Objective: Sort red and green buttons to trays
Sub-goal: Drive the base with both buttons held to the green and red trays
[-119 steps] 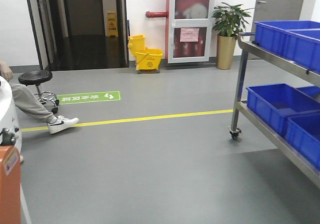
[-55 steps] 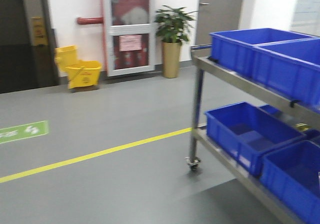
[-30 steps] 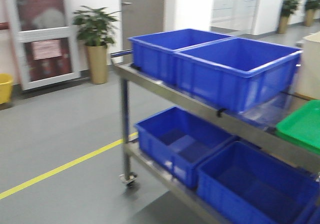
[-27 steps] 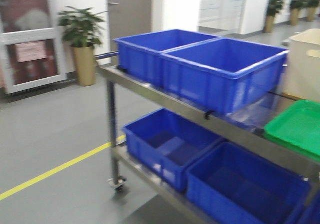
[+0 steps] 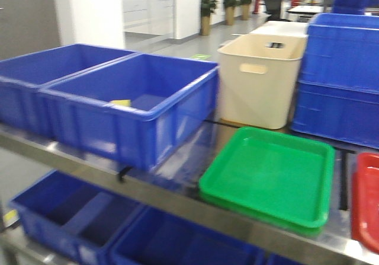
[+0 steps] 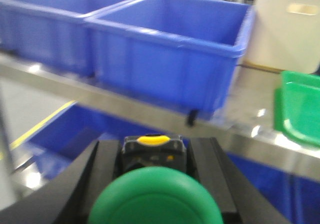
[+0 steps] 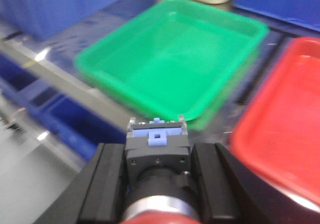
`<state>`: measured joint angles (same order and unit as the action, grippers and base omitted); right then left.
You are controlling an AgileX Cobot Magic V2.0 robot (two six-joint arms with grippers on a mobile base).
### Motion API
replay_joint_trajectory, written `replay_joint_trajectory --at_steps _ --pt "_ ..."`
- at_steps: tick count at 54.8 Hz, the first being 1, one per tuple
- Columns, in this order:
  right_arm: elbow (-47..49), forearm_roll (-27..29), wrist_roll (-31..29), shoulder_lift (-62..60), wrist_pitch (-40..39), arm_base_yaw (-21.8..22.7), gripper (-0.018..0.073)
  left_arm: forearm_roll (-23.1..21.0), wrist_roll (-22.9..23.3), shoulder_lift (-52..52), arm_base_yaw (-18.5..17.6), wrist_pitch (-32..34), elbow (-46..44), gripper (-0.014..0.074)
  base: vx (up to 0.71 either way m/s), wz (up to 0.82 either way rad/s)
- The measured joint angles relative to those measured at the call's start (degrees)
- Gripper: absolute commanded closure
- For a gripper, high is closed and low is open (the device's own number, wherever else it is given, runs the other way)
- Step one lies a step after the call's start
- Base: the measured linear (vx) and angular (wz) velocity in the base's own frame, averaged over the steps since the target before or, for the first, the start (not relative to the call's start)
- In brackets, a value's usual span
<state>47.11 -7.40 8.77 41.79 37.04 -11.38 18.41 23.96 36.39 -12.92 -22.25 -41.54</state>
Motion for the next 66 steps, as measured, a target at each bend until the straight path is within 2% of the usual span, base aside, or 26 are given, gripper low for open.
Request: replay_joint_trajectory --at_steps 34,66 --pt "0.00 -0.06 0.00 0.00 0.00 0.00 0.0568 0.00 0.00 0.06 0.00 0.00 0.00 0.0599 0.28 -0.55" --pt "0.00 -0.09 0.00 0.00 0.00 0.00 0.0568 0.00 0.00 0.06 0.00 0.00 0.00 0.0599 0.18 -0.19"
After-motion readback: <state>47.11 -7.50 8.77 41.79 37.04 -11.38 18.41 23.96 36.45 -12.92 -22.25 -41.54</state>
